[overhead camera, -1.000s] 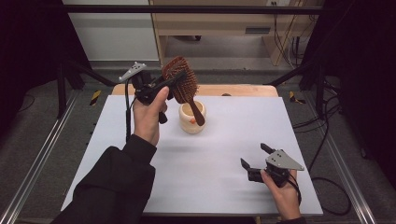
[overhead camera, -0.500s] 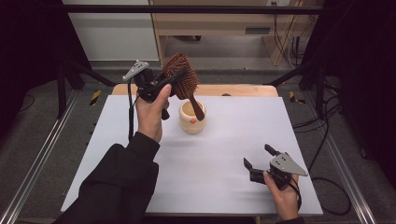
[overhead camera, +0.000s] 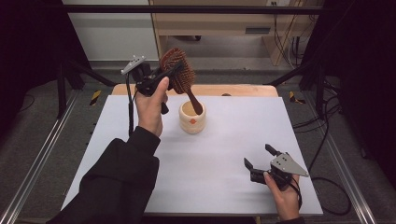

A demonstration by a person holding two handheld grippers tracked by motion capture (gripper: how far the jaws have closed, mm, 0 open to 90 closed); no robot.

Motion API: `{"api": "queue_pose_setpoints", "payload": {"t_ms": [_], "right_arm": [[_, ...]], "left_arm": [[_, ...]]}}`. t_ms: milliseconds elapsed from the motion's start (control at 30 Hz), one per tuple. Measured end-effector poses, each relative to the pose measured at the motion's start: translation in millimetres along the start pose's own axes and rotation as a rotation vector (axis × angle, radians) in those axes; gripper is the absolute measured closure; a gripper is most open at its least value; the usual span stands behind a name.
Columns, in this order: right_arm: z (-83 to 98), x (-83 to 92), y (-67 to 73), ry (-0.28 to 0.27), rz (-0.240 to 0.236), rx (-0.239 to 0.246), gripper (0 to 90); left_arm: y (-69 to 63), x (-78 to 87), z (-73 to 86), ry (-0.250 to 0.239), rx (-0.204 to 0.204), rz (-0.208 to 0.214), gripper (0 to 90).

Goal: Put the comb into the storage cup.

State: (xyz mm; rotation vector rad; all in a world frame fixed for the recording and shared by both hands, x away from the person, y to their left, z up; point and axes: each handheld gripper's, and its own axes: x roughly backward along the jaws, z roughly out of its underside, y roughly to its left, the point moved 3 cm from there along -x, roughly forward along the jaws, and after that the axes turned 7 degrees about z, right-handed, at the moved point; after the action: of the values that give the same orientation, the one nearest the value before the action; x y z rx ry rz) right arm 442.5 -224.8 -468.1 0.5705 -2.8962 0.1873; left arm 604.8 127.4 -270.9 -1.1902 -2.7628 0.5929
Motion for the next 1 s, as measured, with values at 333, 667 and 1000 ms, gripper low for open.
{"api": "queue_pose_setpoints", "payload": {"t_ms": [333,667,1000], "right_arm": [[-1.7,0.4,0.5,-0.001,-0.006,0.004,7.2],[-1.2,0.5,0.9,0.001,-0.013,0.0,7.1],[-1.4,-0.1,1.4,-0.003,-0.02,-0.011,6.6]], "left_arm": [[9.6,-7.1,1.4,0.004,0.025,-0.02,49.7],[16.9,-3.5,-0.9,-0.014,0.037,-0.041,49.6],[24.9,-2.7,-0.9,-0.015,0.038,-0.053,49.4]]}}
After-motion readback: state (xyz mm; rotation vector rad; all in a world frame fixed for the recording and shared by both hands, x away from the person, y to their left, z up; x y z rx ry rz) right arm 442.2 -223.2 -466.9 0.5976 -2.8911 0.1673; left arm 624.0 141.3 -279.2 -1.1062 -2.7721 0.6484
